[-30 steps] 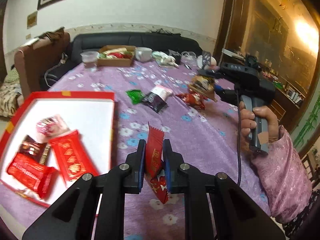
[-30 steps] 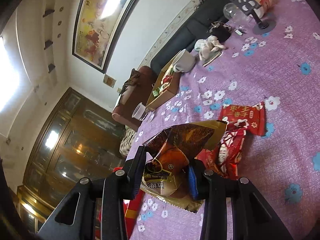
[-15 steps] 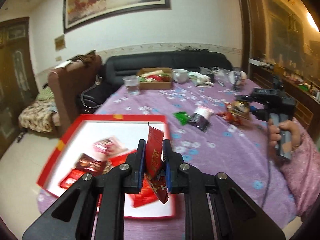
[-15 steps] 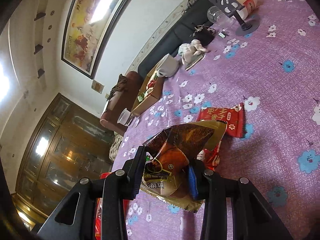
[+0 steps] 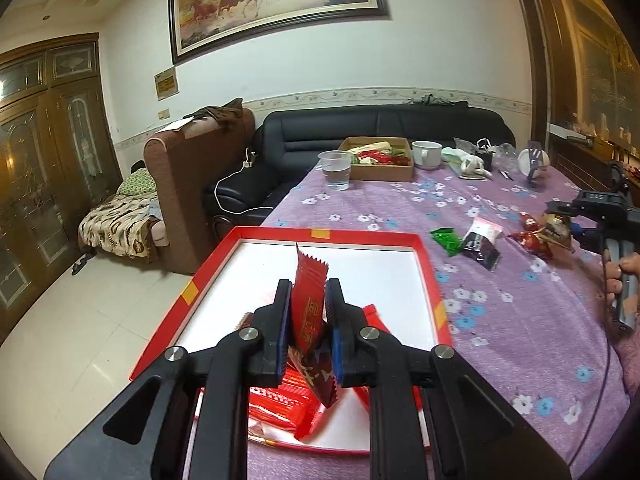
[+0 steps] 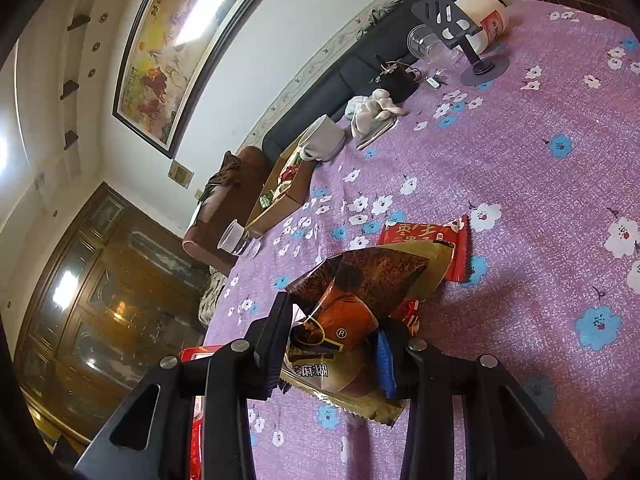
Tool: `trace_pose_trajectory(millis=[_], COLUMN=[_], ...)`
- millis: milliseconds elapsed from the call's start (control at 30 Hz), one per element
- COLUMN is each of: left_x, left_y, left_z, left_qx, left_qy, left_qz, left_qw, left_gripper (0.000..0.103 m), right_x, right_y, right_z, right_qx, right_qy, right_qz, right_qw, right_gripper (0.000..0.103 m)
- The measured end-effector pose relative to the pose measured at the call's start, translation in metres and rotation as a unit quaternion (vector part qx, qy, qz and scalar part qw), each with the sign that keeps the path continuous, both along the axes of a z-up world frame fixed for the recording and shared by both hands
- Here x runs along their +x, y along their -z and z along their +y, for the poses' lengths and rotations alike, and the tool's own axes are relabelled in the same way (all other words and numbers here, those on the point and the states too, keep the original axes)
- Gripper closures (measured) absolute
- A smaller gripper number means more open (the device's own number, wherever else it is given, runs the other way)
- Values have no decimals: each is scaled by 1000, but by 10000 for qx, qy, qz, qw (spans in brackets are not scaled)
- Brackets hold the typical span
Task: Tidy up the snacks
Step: 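Carry both packs over the white tray and open both tools to release them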
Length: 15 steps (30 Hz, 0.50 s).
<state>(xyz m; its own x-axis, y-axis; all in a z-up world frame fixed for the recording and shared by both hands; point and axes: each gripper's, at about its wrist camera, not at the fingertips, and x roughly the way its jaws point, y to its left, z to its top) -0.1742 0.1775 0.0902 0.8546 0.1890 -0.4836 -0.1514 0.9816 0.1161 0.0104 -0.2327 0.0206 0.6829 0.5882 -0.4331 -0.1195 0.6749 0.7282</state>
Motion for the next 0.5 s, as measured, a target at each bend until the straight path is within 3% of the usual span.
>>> trace_pose_trajectory(millis=[300, 500], left_x=[7, 11], left_y=[8, 10], left_z=[12, 15], left_qx=[-57, -103], left_qy=[-22, -31], left_qz=[60, 70], left_qw=[10000, 9999], left_gripper=[89, 89], right_x=[-12, -28], right_y=[-13, -29], right_z=[19, 62], right_qx=[56, 165], right_qy=[-170, -700], right_qz=[-201, -457], right_qw=[9996, 9964], right_gripper=[65, 65])
